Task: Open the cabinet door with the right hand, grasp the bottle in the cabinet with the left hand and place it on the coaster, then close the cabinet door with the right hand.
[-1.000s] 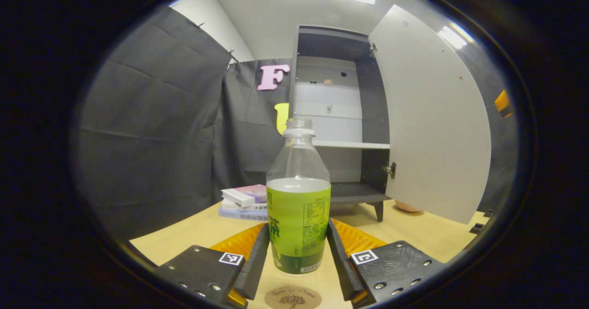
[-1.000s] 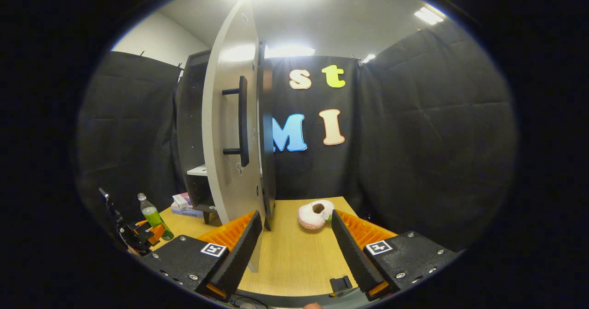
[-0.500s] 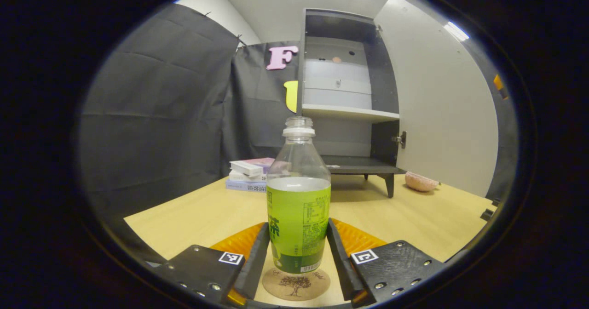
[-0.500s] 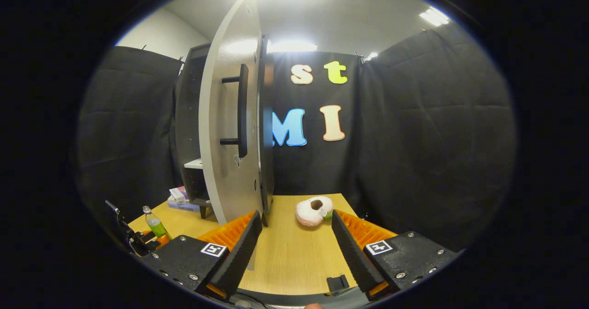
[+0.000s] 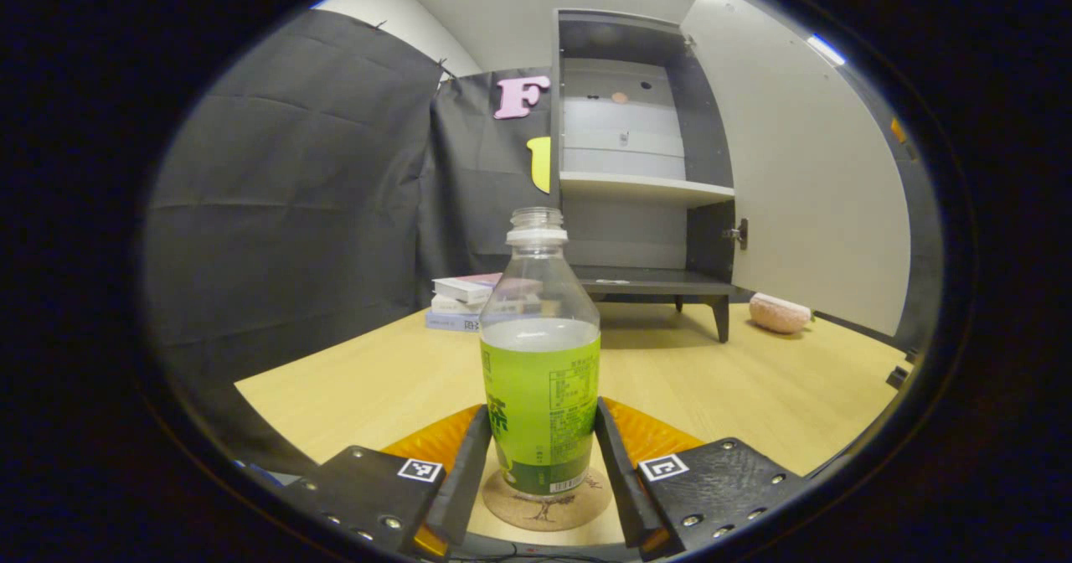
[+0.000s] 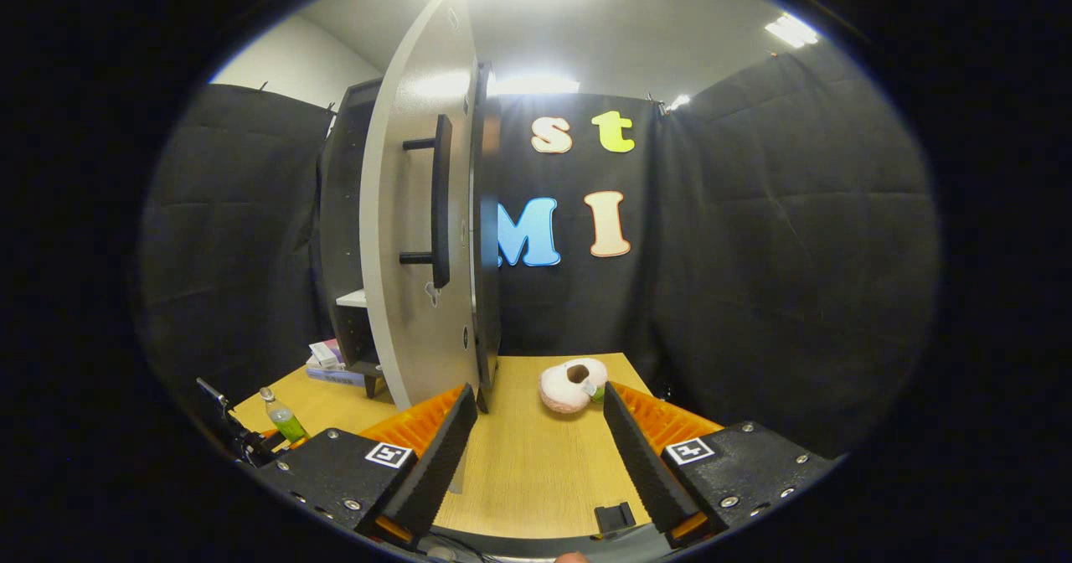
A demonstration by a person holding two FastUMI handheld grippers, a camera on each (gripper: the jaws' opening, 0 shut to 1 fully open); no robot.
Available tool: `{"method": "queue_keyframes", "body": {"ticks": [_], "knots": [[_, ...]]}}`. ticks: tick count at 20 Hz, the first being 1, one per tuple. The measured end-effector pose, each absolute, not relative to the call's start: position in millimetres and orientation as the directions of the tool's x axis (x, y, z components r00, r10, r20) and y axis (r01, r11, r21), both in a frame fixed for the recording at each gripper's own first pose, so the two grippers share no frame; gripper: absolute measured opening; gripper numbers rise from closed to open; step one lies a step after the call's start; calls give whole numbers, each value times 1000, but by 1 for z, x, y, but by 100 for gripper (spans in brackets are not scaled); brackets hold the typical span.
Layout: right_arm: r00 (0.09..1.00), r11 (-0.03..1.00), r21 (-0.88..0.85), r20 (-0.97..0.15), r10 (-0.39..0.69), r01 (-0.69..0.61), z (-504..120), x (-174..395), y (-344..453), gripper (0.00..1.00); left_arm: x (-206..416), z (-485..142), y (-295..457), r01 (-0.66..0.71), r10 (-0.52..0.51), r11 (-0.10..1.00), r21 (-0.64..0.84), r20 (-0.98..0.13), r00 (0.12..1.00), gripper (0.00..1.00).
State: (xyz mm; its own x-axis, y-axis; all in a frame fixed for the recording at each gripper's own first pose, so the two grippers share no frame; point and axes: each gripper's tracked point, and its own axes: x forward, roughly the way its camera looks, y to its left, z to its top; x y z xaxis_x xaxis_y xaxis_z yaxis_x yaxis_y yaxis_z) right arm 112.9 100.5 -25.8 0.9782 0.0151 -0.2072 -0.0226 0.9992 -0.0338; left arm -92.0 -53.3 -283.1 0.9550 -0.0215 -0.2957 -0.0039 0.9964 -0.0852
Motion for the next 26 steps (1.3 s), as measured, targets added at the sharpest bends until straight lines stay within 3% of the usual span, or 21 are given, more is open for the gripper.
{"method": "queue_keyframes", "body": {"ticks": [2, 3, 7, 9, 15, 26], "knots": [[980, 999, -25, -199, 20, -25, -24, 113, 102, 94, -92, -281, -54, -3, -18, 998, -68, -306, 952, 75], [980, 999, -18, -197, 24, -28, -24, 115, 102, 94, -92, -281, -53, -8, -12, 998, -62, -316, 949, 91], [985, 1000, 2, -170, 30, -30, -17, 116, 100, 94, -91, -265, -46, -23, 14, 1000, -21, -342, 939, 92], [989, 999, 29, -148, 30, -26, -10, 119, 97, 94, -87, -245, -50, 3, -3, 1000, -1, -318, 948, 87], [995, 996, 89, -92, 29, -21, 13, 130, 90, 94, -84, -183, -49, 3, 0, 1000, 11, -261, 965, 92], [996, 997, 22, 41, -78, 77, 85, 165, 89, 90, -79, -55, -13, -9, 4, 999, -36, -123, 992, 89]]}}
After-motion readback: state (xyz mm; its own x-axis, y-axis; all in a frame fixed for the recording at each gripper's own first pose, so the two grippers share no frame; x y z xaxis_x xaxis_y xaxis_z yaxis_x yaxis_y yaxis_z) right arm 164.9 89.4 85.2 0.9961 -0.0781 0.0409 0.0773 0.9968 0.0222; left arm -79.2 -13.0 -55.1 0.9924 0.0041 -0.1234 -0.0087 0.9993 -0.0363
